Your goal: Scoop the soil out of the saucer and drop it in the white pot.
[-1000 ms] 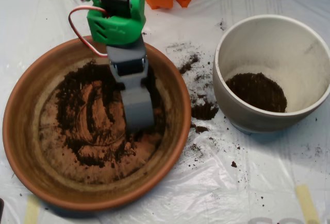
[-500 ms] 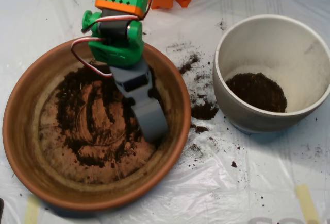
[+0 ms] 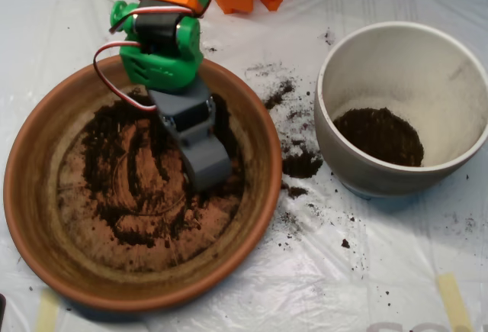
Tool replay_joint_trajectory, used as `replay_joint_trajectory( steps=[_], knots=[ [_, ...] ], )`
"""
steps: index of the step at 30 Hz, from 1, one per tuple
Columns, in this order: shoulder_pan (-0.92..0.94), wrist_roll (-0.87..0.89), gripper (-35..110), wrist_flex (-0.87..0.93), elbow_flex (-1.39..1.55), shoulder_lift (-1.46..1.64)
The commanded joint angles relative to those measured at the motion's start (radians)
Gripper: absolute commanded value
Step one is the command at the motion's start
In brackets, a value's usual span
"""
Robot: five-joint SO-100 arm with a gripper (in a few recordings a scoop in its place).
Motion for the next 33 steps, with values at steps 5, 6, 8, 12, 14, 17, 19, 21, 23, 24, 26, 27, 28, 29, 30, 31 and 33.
replay_joint_trajectory(
  steps=[5,6,8,12,14,17,19,21,23,24,26,27,28,29,30,31,33],
  knots=[
    [0.08,-0.041,26,-0.049,0.201,0.144],
    [0.081,-0.041,24,-0.06,0.215,0.152],
    [0.078,-0.046,22,-0.091,0.256,0.184],
    [0.072,-0.051,18,-0.147,0.345,0.259],
    [0.069,-0.057,17,-0.152,0.374,0.287],
    [0.071,-0.074,14,-0.152,0.393,0.301],
    [0.072,-0.084,12,-0.143,0.396,0.301],
    [0.074,-0.098,3,-0.132,0.396,0.301],
    [0.072,-0.103,0,-0.118,0.396,0.301],
    [0.067,-0.104,0,-0.112,0.396,0.302],
    [0.054,-0.083,0,-0.106,0.393,0.316],
    [0.041,-0.066,0,-0.086,0.38,0.325],
    [0.026,-0.046,0,-0.061,0.362,0.331],
    [0.006,-0.02,0,-0.035,0.339,0.339],
    [-0.018,0.011,0,-0.005,0.311,0.348],
    [-0.04,0.043,0,0.025,0.282,0.362],
    [-0.087,0.121,0,0.074,0.212,0.39]
  ],
)
